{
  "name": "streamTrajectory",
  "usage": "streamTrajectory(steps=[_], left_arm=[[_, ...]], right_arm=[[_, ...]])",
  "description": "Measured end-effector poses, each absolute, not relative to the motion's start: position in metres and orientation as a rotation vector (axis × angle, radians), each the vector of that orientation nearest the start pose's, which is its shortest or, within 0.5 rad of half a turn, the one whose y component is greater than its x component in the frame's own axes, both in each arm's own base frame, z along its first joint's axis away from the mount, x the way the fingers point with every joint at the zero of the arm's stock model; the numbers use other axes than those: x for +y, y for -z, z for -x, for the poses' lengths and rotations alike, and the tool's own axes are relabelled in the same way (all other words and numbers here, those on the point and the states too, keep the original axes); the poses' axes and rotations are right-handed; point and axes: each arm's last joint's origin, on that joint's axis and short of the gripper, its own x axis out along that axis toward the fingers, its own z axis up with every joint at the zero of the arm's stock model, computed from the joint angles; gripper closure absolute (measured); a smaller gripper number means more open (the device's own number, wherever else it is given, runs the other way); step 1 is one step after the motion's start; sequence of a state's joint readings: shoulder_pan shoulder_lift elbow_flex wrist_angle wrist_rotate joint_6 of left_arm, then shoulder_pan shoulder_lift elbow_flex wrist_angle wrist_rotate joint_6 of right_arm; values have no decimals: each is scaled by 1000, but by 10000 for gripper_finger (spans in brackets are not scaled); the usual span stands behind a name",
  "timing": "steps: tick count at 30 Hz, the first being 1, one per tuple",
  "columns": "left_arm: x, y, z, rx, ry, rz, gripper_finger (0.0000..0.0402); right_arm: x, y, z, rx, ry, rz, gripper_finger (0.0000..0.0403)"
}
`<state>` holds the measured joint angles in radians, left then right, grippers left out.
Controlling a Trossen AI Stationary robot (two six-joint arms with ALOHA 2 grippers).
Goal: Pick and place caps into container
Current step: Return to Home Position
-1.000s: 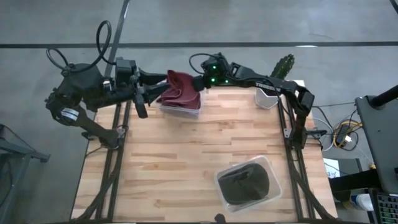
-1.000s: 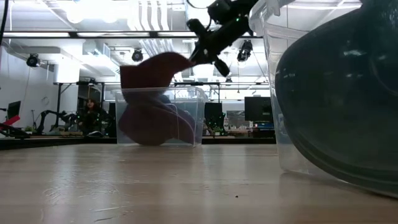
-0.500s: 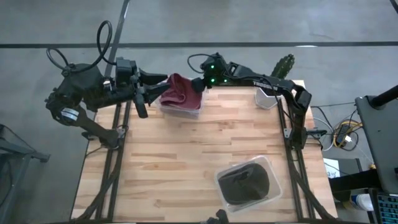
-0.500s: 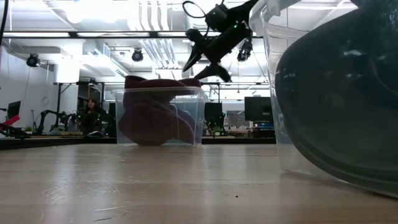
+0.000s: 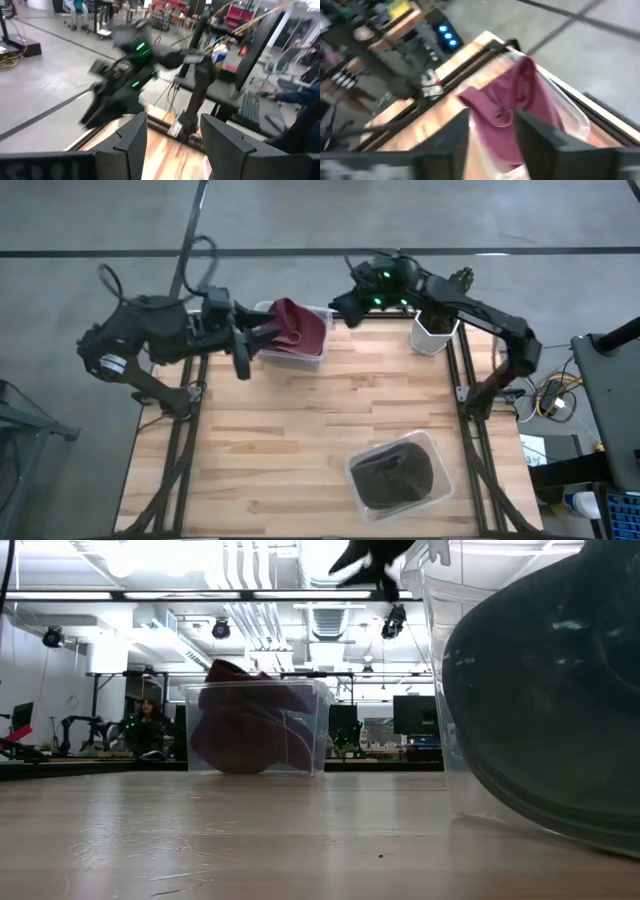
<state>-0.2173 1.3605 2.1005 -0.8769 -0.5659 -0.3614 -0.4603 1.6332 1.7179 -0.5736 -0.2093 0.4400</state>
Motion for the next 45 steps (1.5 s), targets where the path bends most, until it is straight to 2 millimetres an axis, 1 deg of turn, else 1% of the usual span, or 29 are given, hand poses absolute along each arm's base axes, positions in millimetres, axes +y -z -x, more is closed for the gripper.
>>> streamTrajectory(steps=[2,4,5,6,8,10,11,12,15,18,23,25,27,30,34,37,40,41,43,45], left_arm=[[-29,-550,-202,95,-374,283,229],[-30,-541,-210,131,-389,250,242],[-31,-536,-213,146,-398,240,254],[-31,-532,-217,154,-402,235,269],[-31,-527,-222,162,-398,216,312],[-33,-523,-226,171,-369,198,364],[-34,-522,-228,168,-356,197,383],[-34,-521,-230,165,-339,195,390],[-35,-521,-231,158,-312,158,392],[-34,-524,-227,149,-303,130,396],[-33,-529,-215,133,-227,140,401],[-33,-526,-210,135,-221,140,401],[-32,-519,-206,154,-213,139,401],[-31,-502,-200,164,-211,154,401],[-29,-474,-191,89,-204,201,401],[-26,-449,-178,42,-199,227,401],[-23,-419,-162,47,-207,314,401],[-21,-407,-157,60,-228,334,401],[-18,-383,-149,88,-291,321,401],[-16,-357,-141,142,-318,294,401]], right_arm=[[-137,-413,-317,388,297,-528,298],[-118,-425,-306,367,244,-469,357],[-109,-430,-301,354,215,-436,376],[-100,-435,-295,340,187,-404,382],[-83,-442,-285,299,129,-343,390],[-68,-447,-273,245,72,-316,394],[-61,-449,-267,216,42,-310,394],[-53,-451,-261,186,11,-307,394],[-36,-453,-240,92,-56,-301,394],[-25,-453,-218,9,-91,-261,394],[-17,-446,-181,-32,-107,-203,394],[-16,-441,-170,-40,-107,-229,394],[-15,-435,-160,-47,-82,-277,394],[-14,-424,-149,-49,-60,-327,394],[-12,-408,-139,-42,-23,-336,394],[-11,-393,-132,-19,-15,-327,394],[-11,-370,-126,103,30,-227,394],[-11,-363,-125,152,46,-221,394],[-11,-346,-121,248,58,-232,394],[-11,-333,-121,276,65,-245,394]])
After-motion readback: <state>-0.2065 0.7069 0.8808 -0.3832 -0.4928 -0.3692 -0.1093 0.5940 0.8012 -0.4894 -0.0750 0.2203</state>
